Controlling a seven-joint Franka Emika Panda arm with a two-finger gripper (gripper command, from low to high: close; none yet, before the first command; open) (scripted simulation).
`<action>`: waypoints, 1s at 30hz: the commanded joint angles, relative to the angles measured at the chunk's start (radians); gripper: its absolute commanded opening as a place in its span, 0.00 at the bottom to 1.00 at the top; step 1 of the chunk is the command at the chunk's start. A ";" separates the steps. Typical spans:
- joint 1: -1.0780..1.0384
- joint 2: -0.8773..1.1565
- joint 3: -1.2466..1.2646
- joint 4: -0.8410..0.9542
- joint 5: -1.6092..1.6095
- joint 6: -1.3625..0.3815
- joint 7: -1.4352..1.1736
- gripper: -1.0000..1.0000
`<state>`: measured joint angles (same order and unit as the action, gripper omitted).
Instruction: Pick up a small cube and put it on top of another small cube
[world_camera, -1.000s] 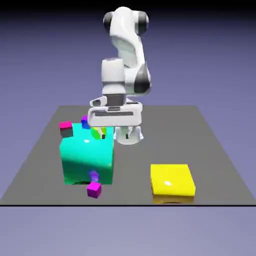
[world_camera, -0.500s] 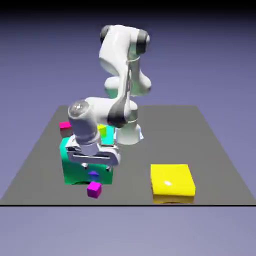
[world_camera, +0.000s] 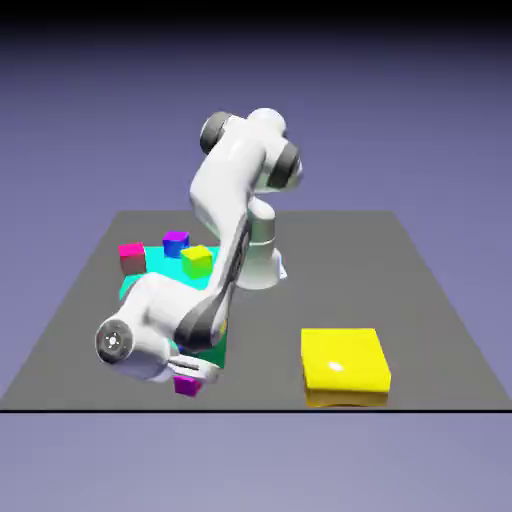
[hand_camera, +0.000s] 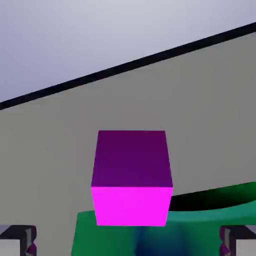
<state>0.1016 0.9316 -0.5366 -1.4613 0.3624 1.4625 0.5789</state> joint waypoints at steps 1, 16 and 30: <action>0.008 0.003 0.004 -0.036 0.007 0.036 -0.005 0.50; 0.023 -0.173 -0.069 -0.009 0.014 -0.039 -0.032 0.00; -0.105 -0.680 -0.070 -0.384 -0.175 -0.130 0.152 0.00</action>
<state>-0.0033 0.2517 -0.6072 -1.8449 0.1897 1.3329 0.7313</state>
